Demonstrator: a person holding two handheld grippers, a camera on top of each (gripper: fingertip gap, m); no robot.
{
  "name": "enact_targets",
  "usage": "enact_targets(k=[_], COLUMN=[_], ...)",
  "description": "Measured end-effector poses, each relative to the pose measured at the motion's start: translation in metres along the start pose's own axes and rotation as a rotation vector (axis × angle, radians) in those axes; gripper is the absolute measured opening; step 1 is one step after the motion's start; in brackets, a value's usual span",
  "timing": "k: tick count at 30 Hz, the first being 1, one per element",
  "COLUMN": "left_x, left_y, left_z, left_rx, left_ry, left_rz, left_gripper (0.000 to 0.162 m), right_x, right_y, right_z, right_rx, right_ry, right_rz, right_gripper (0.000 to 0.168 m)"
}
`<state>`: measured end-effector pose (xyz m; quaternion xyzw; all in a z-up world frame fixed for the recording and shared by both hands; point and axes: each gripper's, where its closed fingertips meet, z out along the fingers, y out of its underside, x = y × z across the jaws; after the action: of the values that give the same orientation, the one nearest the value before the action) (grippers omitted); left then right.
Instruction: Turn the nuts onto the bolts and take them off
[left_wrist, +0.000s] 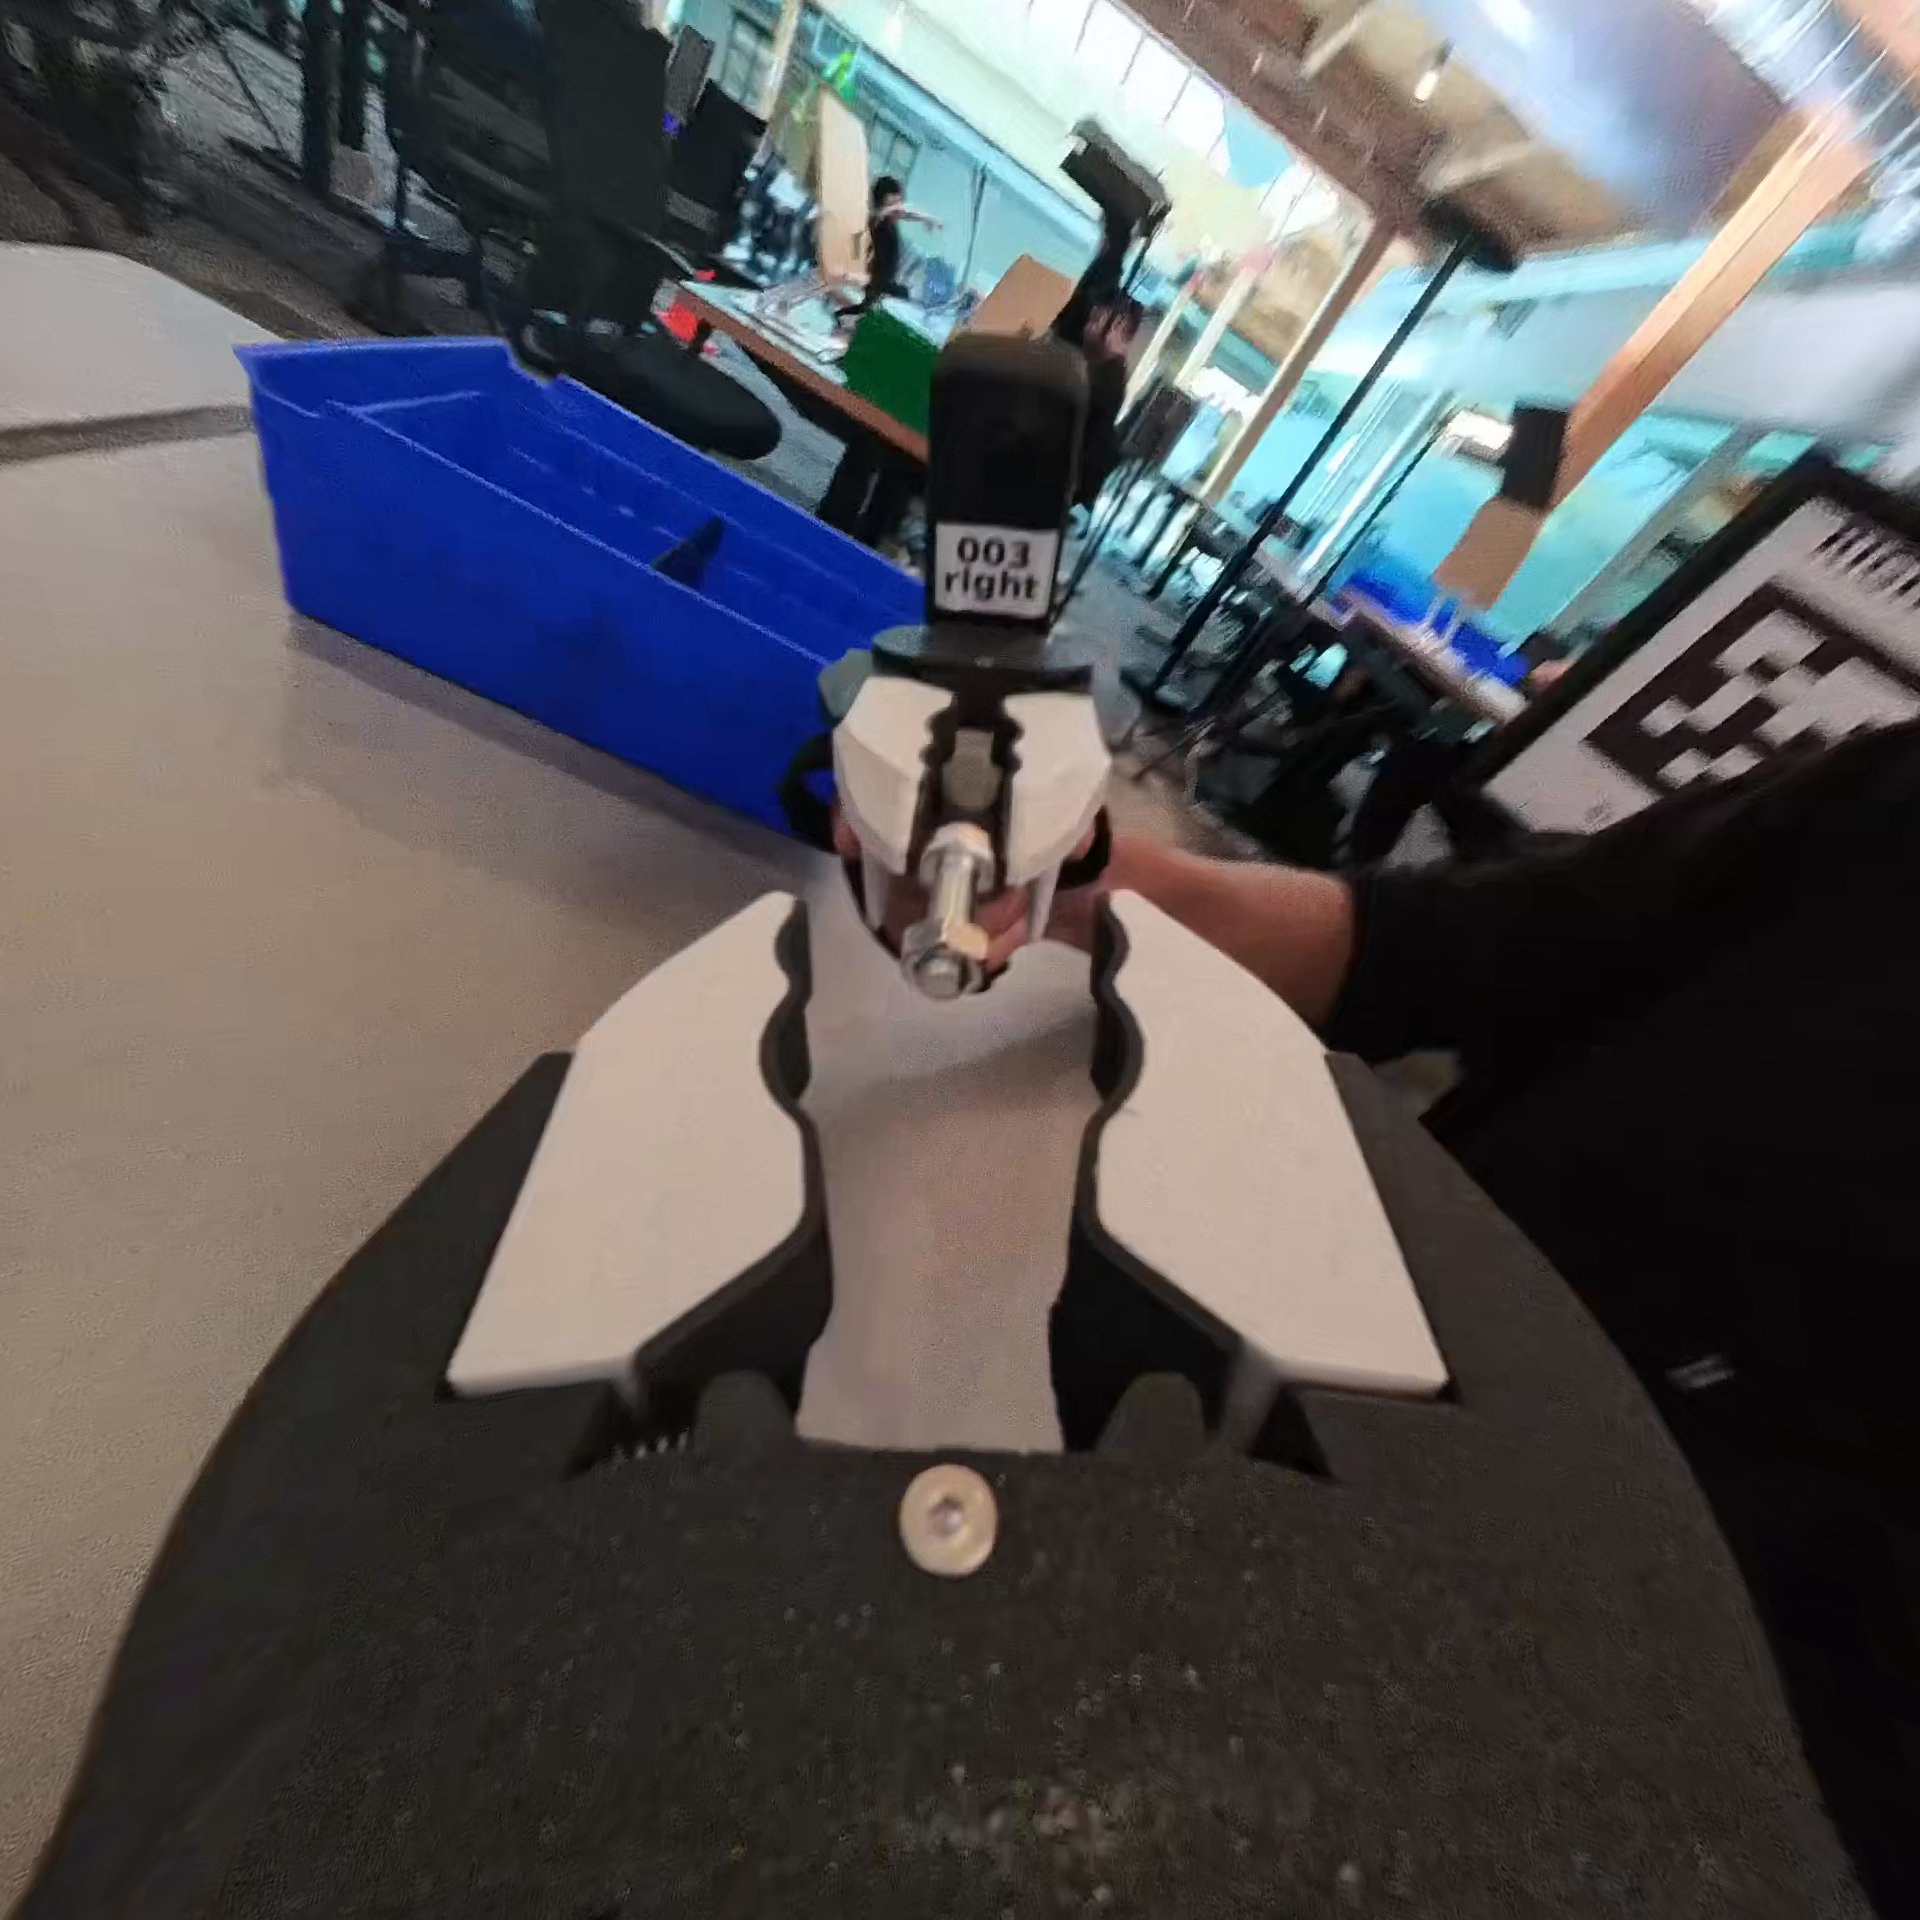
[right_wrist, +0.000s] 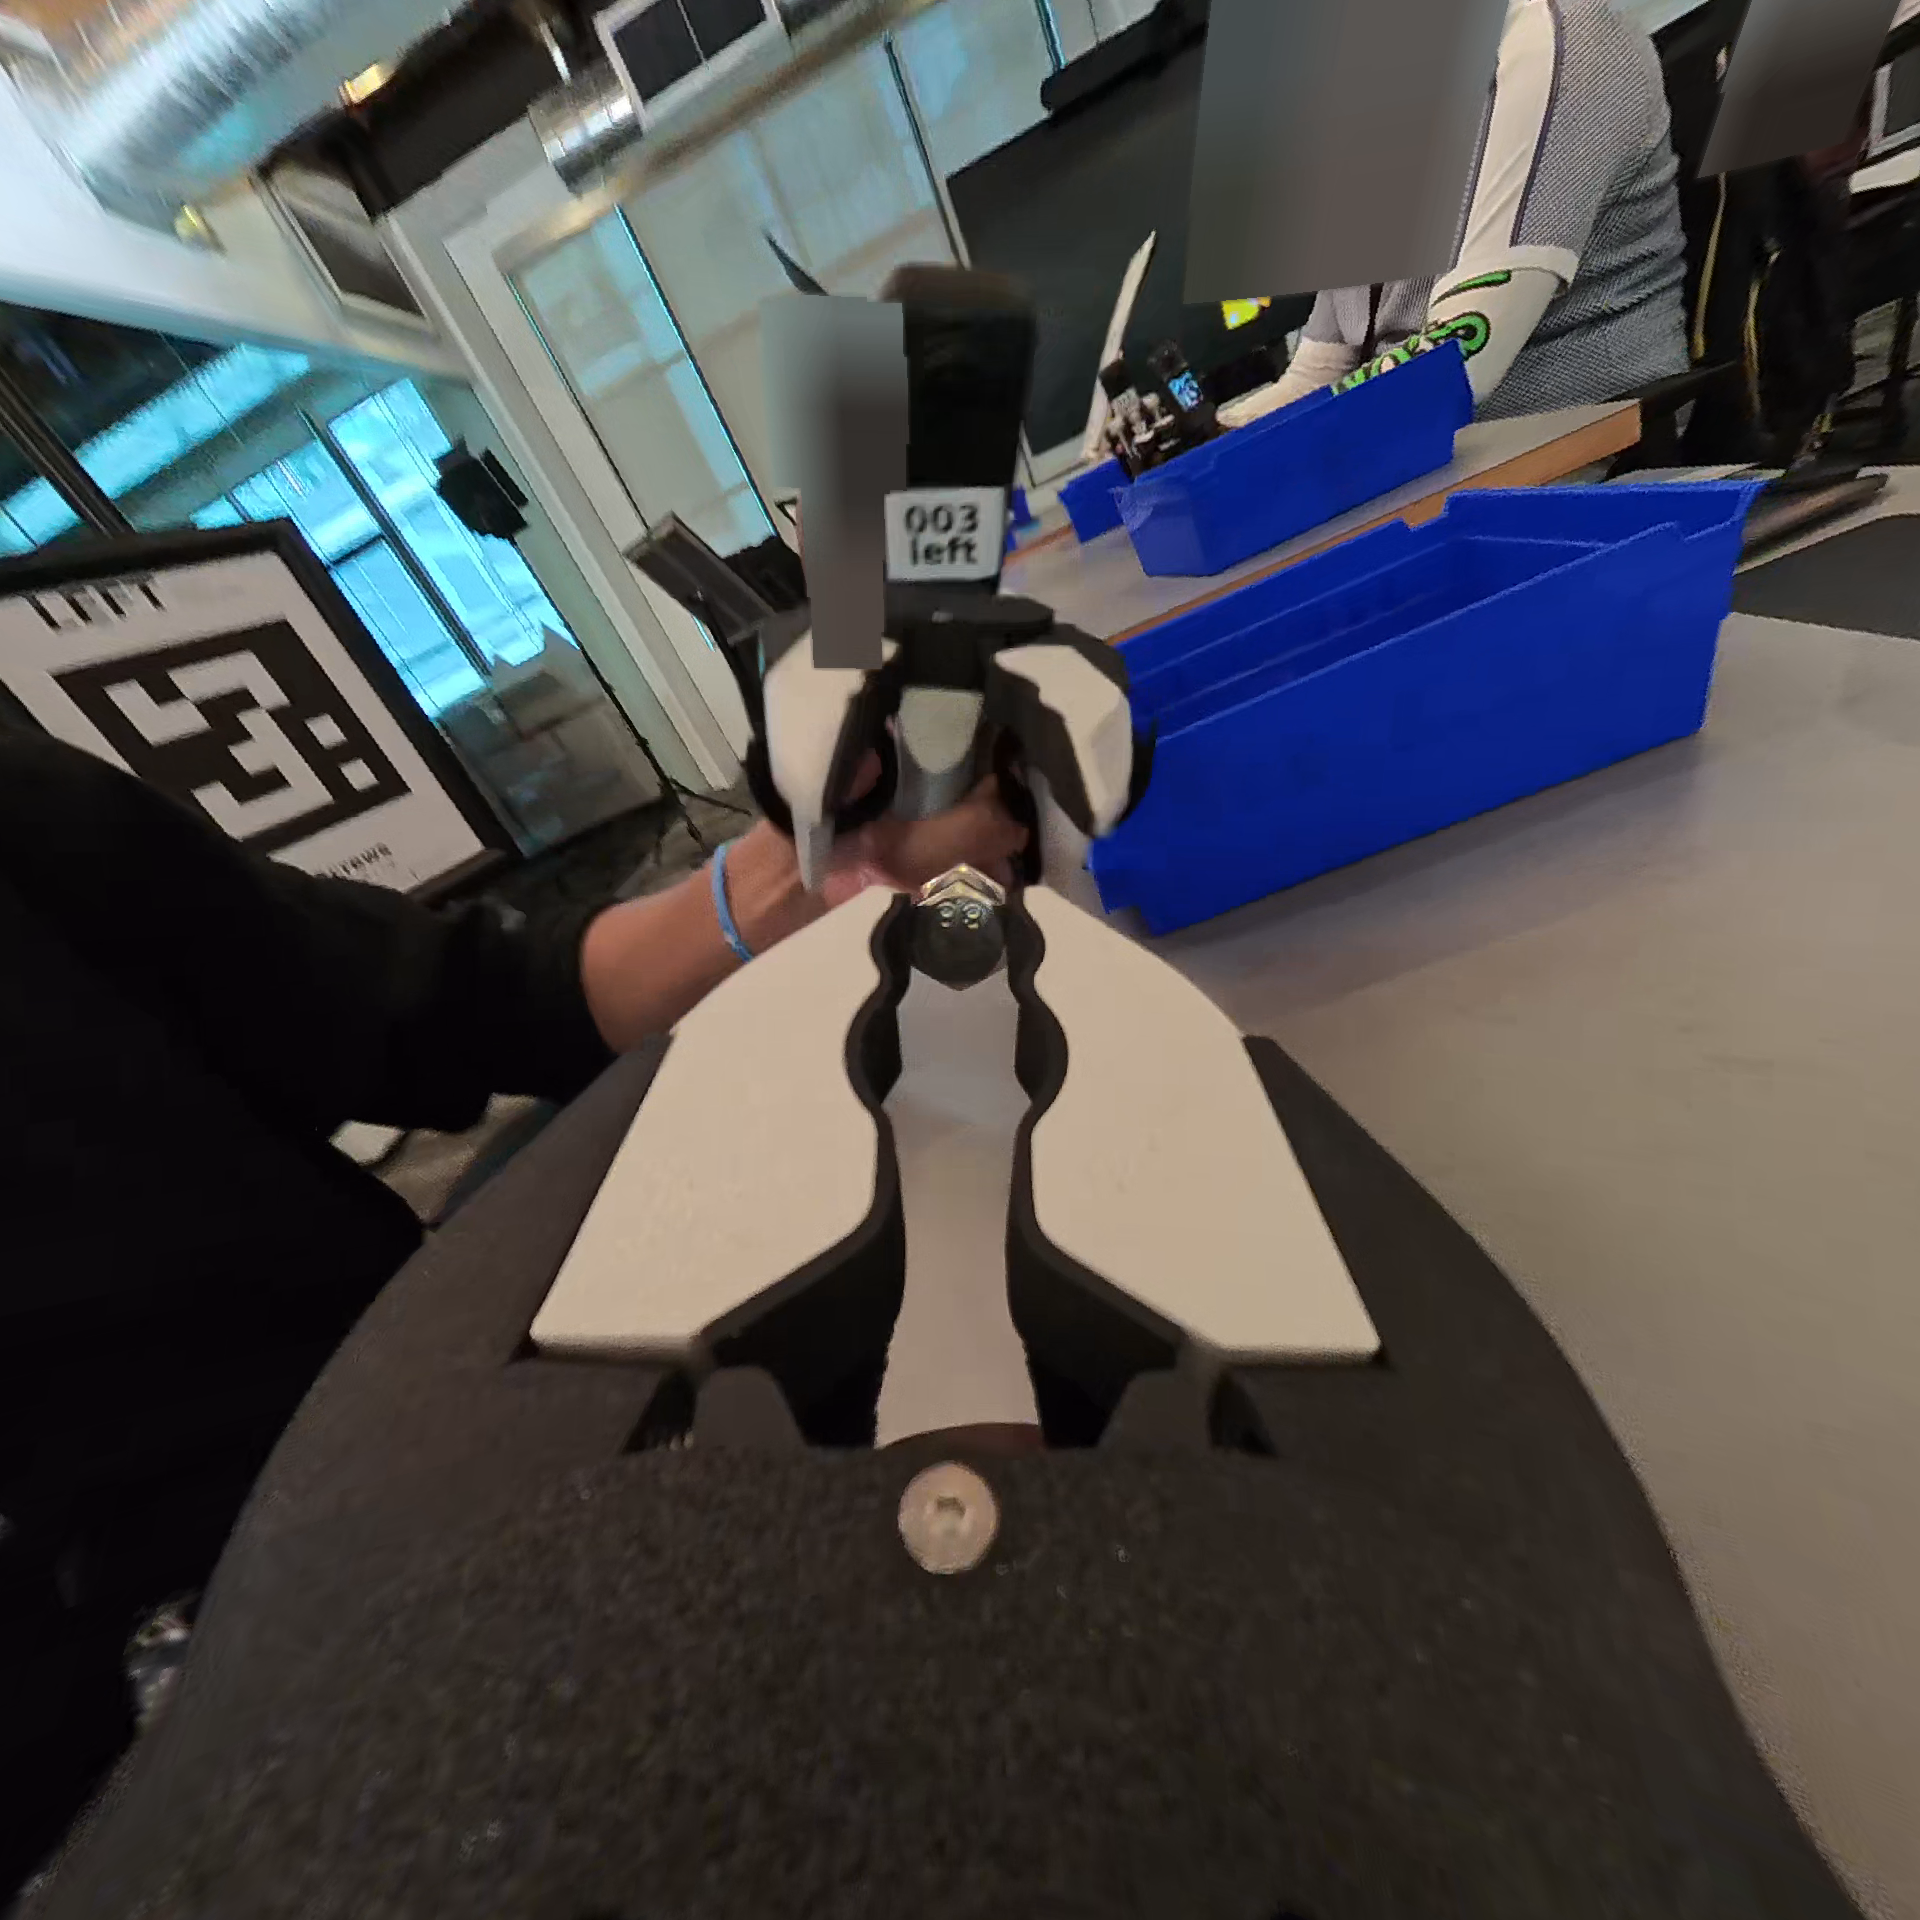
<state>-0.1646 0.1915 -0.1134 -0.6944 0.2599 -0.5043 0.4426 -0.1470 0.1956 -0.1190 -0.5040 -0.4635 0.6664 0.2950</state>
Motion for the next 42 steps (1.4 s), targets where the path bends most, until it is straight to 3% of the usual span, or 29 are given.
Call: enact_targets(k=[3, 6, 11, 14, 15, 16, 22, 26, 29, 33, 35, 38, 42], left_x=[-0.010, -0.011, -0.004, -0.002, 0.002, 0.005, 0.012, 0.007, -0.006, 0.010, 0.009, -0.003, -0.004], left_y=[0.027, 0.040, 0.029, 0.029, 0.030, 0.029, 0.011, 0.017, 0.021, 0.004, 0.005, 0.005, -0.003], left_z=[0.007, 0.020, 0.021, 0.020, 0.020, 0.021, 0.017, 0.016, 0.019, 0.015, 0.012, 0.004, 0.006], left_rx=[-0.147, -0.195, -0.112, -0.096, -0.100, -0.099, -0.018, -0.016, 0.010, 0.003, -0.067, -0.166, -0.293], left_ry=[-0.108, -0.125, -0.062, -0.031, 0.001, 0.017, 0.160, 0.242, 0.220, 0.260, 0.136, -0.084, -0.171], left_rz=[0.176, 0.243, 0.183, 0.148, 0.143, 0.122, -0.256, -0.654, -0.735, -0.480, -0.206, 0.215, 0.538], left_gripper=[0.059, 0.054, 0.045, 0.031, 0.018, 0.018, 0.017, 0.017, 0.022, 0.038, 0.055, 0.052, 0.047], right_x=[-0.003, -0.007, -0.008, -0.007, -0.006, -0.006, -0.008, 0.000, 0.011, 0.002, 0.001, -0.004, -0.006], right_y=[-0.008, -0.011, -0.005, -0.005, -0.005, -0.005, -0.004, 0.012, 0.020, 0.004, -0.002, -0.009, -0.017], right_z=[-0.003, -0.002, 0.000, 0.001, 0.001, 0.000, -0.002, -0.002, -0.003, -0.002, -0.003, -0.003, 0.003], right_rx=[0.052, 0.070, 0.045, 0.048, 0.048, 0.053, 0.042, -0.082, -0.193, -0.097, -0.066, -0.061, -0.076], right_ry=[-0.053, -0.094, -0.084, -0.077, -0.071, -0.081, -0.052, 0.084, 0.229, 0.164, 0.110, -0.007, -0.121], right_rz=[0.074, 0.114, 0.099, 0.097, 0.095, 0.097, -0.004, -0.254, -0.466, -0.302, -0.178, 0.013, 0.155], right_gripper=[0.017, 0.017, 0.017, 0.017, 0.017, 0.017, 0.017, 0.018, 0.018, 0.017, 0.018, 0.017, 0.017])
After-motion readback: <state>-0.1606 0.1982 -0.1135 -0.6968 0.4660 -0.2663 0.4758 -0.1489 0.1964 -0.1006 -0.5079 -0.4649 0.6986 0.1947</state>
